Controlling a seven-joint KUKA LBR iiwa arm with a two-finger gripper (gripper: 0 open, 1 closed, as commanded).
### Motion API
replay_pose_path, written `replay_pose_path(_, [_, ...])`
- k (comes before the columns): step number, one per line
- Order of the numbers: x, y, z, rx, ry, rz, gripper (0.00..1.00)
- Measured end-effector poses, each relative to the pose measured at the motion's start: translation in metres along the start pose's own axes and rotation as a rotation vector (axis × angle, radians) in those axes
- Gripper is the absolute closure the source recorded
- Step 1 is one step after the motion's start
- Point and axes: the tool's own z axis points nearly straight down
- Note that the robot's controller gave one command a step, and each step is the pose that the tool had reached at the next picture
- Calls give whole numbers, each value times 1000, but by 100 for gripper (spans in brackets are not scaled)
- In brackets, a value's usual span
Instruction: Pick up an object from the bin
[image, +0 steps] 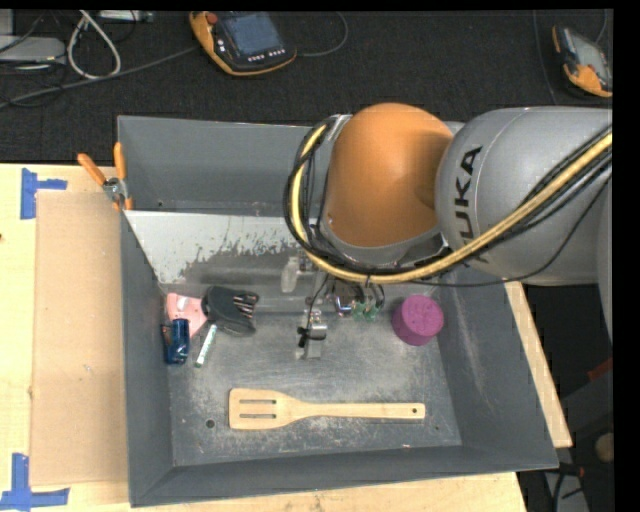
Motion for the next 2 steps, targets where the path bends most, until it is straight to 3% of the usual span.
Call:
replay_pose_path(1, [-2, -1, -4, -1, -7, 3, 0])
replay_pose_path(2, [0, -17, 55, -1, -11, -35, 0])
